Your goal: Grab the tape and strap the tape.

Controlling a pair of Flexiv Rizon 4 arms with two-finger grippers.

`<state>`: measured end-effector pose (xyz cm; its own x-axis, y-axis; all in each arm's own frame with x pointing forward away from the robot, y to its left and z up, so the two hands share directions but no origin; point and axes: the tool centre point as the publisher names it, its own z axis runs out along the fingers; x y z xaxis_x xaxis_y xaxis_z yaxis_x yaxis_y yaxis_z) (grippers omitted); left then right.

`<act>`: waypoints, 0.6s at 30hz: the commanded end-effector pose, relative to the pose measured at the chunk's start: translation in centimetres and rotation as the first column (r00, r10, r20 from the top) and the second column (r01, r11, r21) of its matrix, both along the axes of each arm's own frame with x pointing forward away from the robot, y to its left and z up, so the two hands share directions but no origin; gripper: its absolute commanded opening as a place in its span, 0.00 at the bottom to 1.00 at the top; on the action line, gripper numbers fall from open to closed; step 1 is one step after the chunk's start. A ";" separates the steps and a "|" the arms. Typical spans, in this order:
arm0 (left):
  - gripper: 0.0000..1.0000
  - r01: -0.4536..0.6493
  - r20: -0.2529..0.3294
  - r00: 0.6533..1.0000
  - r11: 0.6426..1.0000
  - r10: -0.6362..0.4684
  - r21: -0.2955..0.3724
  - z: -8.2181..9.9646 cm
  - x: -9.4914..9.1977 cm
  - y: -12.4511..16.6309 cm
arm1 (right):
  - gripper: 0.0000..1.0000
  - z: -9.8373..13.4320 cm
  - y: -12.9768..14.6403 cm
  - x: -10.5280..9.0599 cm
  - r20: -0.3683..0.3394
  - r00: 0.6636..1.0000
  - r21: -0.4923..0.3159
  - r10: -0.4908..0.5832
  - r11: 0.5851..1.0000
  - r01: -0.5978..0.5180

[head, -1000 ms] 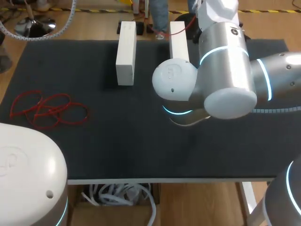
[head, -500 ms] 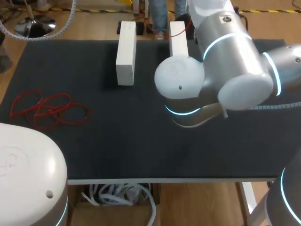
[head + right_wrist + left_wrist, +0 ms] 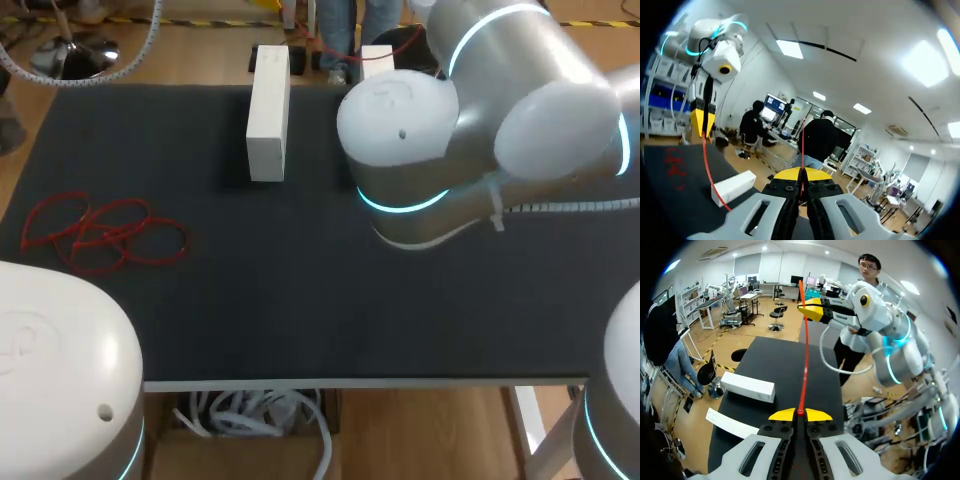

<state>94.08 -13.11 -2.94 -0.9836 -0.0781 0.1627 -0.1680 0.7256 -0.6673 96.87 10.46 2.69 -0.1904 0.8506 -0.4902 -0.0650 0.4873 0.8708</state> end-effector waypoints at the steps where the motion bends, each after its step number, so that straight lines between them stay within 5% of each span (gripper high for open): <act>1: 0.00 0.001 -0.002 1.000 1.000 -0.001 0.004 0.1 0.0 0.0 | 0.00 1.0 0.2 0.4 -0.068 0.996 -0.546 0.065 0.833 -0.092; 11: 0.00 0.001 -0.002 1.000 1.000 -0.001 0.004 0.1 0.0 0.0 | 0.00 1.5 1.6 -0.1 -0.066 0.978 -0.793 0.197 0.585 -0.172; 18: 0.00 0.001 -0.002 1.000 1.000 -0.001 0.004 0.1 0.0 0.0 | 0.00 2.0 1.5 -0.4 -0.087 0.964 -0.891 0.250 0.413 -0.187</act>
